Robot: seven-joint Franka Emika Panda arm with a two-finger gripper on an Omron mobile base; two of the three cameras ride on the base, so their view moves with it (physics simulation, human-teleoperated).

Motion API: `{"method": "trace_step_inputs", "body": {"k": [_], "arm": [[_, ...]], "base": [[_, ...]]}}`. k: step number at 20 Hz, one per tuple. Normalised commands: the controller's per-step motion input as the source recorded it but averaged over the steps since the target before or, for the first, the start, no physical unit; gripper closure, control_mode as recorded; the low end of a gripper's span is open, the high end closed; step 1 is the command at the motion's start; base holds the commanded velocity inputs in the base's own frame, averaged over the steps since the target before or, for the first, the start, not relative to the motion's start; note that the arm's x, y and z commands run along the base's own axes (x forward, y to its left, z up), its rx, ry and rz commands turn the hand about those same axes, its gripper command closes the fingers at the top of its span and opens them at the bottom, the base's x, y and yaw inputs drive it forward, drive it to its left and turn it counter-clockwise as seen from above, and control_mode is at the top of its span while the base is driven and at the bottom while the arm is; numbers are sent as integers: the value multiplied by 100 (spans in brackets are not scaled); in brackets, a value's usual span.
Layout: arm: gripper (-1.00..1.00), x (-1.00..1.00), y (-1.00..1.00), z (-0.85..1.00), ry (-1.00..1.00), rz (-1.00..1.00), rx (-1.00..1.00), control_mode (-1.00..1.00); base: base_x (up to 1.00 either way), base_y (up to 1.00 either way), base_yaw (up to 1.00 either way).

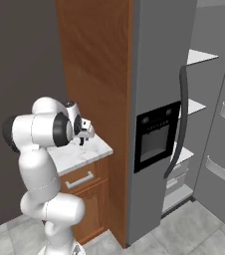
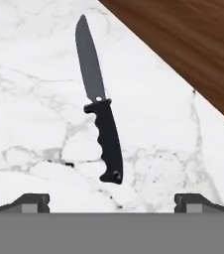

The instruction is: Retrieve the butter from the fridge and place it on a plate on the dining table. Then retrieve the butter knife by the fridge and place it near the plate.

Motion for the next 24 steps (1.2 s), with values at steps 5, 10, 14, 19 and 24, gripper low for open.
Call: {"method": "trace_step_inputs", "body": {"k": [5,10,14,19,24], "arm": [[-100,28,0,-18,0,0,-1,-100],[-100,22,0,-16,0,0,0,-100],[-100,8,0,-22,0,0,0,-100],[-100,1,0,-31,0,0,3,-100],[-100,0,0,-33,0,0,3,-100]], "base": [[0,0,0],[0,0,0],[0,0,0],[0,0,0],[0,0,0]]}}
